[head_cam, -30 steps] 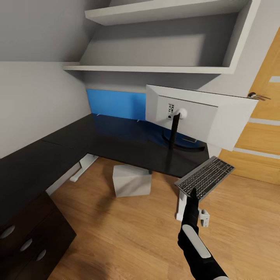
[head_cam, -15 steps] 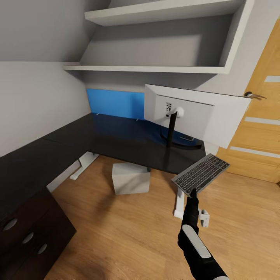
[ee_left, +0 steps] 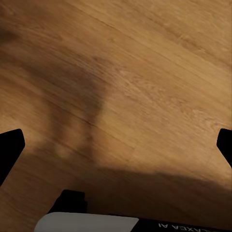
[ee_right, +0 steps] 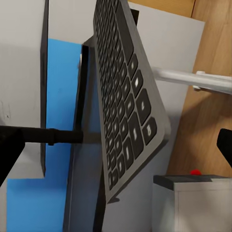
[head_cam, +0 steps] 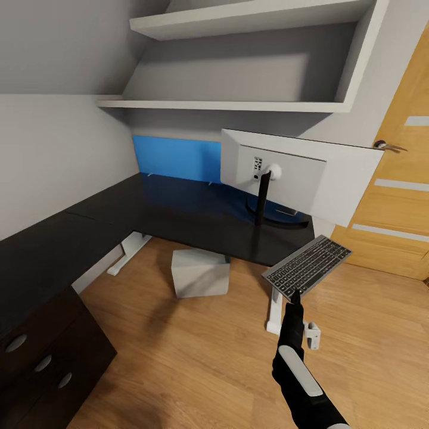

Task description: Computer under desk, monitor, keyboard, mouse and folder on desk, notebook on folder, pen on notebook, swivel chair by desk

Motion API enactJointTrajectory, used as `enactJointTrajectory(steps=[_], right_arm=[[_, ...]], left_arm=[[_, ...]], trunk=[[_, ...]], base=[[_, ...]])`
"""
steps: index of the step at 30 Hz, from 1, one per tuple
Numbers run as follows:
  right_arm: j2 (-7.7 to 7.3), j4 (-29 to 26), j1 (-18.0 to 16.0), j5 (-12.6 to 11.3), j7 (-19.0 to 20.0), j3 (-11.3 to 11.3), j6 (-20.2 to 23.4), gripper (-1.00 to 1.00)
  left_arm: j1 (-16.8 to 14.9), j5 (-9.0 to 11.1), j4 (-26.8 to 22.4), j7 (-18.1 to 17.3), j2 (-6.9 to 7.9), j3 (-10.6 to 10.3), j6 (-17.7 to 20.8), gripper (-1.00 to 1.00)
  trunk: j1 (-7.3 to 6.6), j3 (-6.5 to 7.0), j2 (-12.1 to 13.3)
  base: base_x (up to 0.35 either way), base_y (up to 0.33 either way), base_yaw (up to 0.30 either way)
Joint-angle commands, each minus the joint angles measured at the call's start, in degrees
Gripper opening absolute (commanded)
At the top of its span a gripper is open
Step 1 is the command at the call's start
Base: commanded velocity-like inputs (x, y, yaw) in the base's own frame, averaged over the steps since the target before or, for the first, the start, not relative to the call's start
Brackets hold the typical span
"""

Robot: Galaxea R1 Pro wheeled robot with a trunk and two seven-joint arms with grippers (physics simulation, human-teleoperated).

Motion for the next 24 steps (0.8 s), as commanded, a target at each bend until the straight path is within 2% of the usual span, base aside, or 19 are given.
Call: enactJointTrajectory(steps=[1, 10, 24], right_arm=[[-0.02, 0.01, -0.04, -0.61, 0.39, 0.15, -0.26, 1.00], [-0.02, 0.32, -0.04, -0.62, 0.25, 0.12, -0.26, 1.00], [1.02, 8.49, -0.04, -0.49, 0.56, 1.84, -0.27, 1.00]], left_arm=[[-0.02, 0.47, -0.08, 0.44, 0.05, -0.24, 0.11, 1.00], [-0.02, 0.43, -0.06, 0.58, 0.13, 0.08, 0.17, 1.00], [-0.02, 0.54, -0.01, 0.75, 0.16, 0.10, 0.40, 1.00]], trunk=[[0.00, -0.05, -0.03], [0.00, -0.05, -0.03], [0.00, -0.05, -0.03]], base=[[0.000, 0.000, 0.000], [0.000, 0.000, 0.000], [0.000, 0.000, 0.000]])
